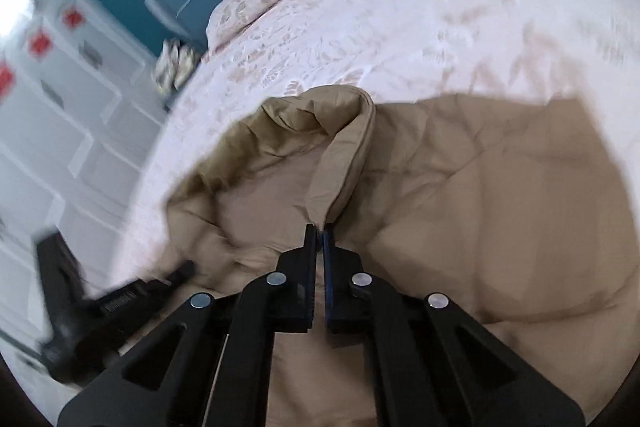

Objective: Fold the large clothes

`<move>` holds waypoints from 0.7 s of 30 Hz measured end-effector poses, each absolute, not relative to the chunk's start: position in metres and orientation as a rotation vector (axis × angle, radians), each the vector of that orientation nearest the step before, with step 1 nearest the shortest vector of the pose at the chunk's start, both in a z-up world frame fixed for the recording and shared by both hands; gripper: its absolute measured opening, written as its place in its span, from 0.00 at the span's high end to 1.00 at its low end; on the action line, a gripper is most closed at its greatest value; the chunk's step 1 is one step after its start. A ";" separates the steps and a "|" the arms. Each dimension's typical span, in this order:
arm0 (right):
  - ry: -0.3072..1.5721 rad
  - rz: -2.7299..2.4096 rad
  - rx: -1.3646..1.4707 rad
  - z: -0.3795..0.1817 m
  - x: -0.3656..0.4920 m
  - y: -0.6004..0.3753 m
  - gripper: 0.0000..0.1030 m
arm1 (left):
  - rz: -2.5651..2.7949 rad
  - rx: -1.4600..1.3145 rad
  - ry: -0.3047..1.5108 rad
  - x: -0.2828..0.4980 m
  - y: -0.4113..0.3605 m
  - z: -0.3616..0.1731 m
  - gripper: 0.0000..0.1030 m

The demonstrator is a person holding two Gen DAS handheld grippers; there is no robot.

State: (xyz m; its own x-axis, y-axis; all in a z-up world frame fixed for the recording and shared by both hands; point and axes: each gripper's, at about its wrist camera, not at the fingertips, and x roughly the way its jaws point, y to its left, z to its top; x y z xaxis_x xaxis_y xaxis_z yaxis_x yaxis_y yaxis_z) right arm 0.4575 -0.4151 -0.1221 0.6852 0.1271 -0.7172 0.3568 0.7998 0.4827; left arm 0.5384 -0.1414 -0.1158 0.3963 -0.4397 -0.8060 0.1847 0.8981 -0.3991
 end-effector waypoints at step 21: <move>0.820 -0.189 0.362 -0.159 0.465 -0.393 1.00 | -0.349 -0.055 0.884 0.516 -0.162 -0.146 0.89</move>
State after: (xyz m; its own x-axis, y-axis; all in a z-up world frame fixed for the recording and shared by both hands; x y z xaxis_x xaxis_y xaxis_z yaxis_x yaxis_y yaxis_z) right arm 0.4646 -0.3931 -0.1594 0.6699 -0.0251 -0.7421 0.3020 0.9222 0.2414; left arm 0.5155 -0.1619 -0.1457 0.5818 -0.3210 -0.7473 0.2761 0.9422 -0.1898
